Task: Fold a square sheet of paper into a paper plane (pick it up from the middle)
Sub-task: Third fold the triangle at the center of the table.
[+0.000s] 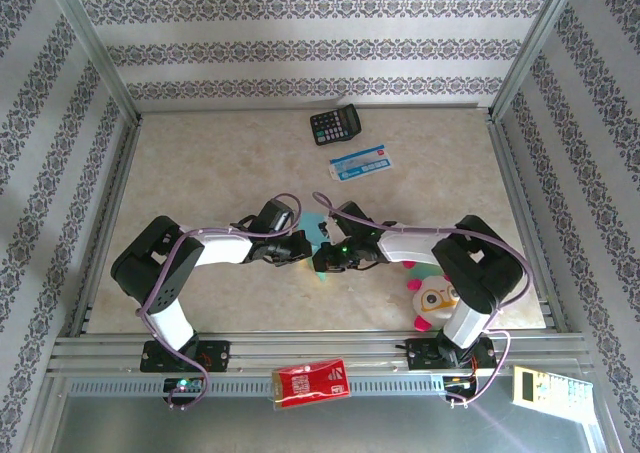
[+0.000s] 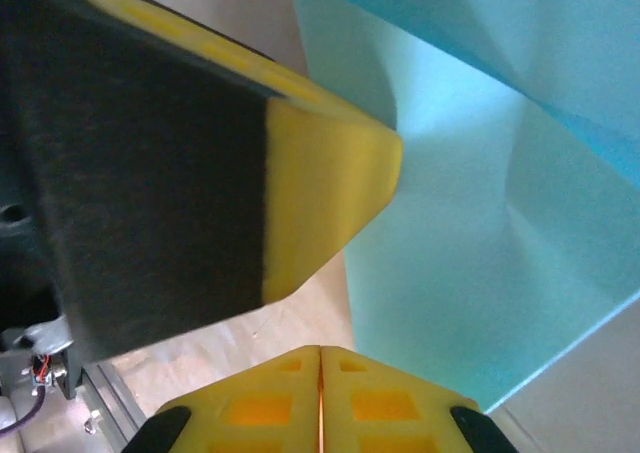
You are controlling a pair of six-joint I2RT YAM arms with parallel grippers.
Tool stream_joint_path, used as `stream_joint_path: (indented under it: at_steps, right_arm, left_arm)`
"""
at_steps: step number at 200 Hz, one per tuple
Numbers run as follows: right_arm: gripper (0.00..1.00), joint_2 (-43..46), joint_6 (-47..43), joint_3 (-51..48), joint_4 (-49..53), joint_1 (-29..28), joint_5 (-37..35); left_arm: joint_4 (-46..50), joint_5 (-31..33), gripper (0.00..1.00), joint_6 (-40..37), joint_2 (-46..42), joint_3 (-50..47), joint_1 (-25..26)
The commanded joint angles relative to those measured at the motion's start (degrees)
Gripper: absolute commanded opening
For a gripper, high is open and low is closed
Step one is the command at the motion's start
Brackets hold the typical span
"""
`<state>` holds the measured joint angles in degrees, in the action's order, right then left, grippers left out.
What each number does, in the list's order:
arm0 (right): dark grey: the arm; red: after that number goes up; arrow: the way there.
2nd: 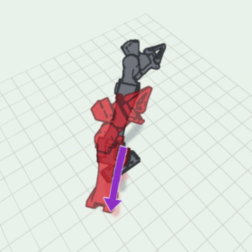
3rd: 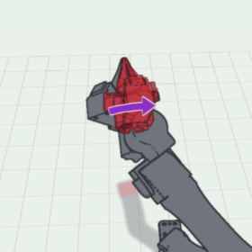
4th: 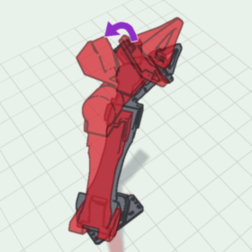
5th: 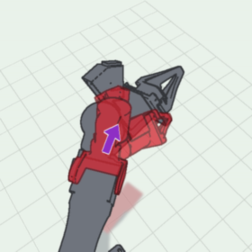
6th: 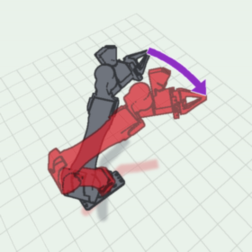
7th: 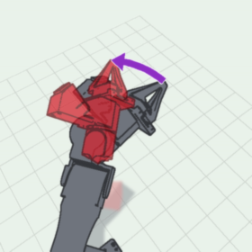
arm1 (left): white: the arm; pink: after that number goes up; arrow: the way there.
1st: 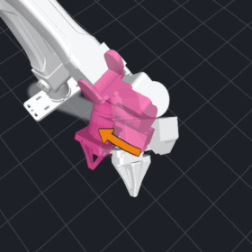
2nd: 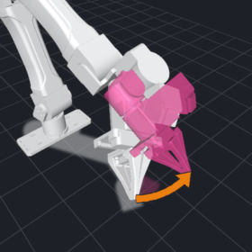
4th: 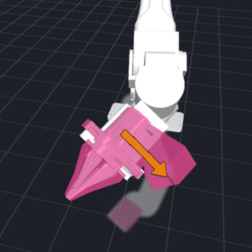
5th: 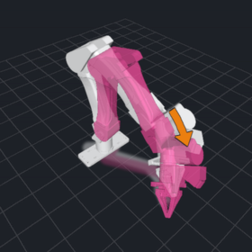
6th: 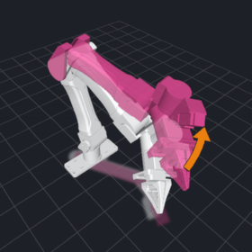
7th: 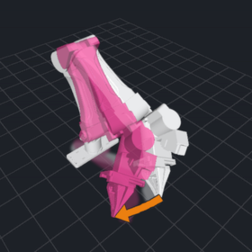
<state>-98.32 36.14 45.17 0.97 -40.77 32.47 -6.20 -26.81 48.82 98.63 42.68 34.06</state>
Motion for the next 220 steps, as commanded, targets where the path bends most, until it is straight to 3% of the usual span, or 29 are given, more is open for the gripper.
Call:
stream_joint_path:
  at_steps: [1,48,156,188,220]
  right_arm:
    - [0.08,-2.2,0.6,1.7,-1.8,-0.5,1.3]
    - [0.06,-2.8,-0.8,-1.0,2.2,0.3,0.1]
    - [0.04,5.5,-1.6,-9.7,9.2,-2.1,-0.5]
    - [0.04,9.2,0.6,-8.1,4.7,0.0,2.6]
    - [0.05,6.8,1.9,-4.4,1.1,0.3,4.4]
  left_arm:
    - [8.9,4.8,0.0,-1.3,3.2,-1.7,-0.1]
    - [9.2,5.9,0.0,-1.6,3.6,-2.0,-0.1]
    - [10.1,7.8,0.0,-2.2,4.2,-2.6,-0.1]
    - [9.7,7.5,0.0,-2.1,4.2,-2.5,-0.1]
    - [9.7,7.3,0.0,-2.0,3.8,-2.4,0.0]
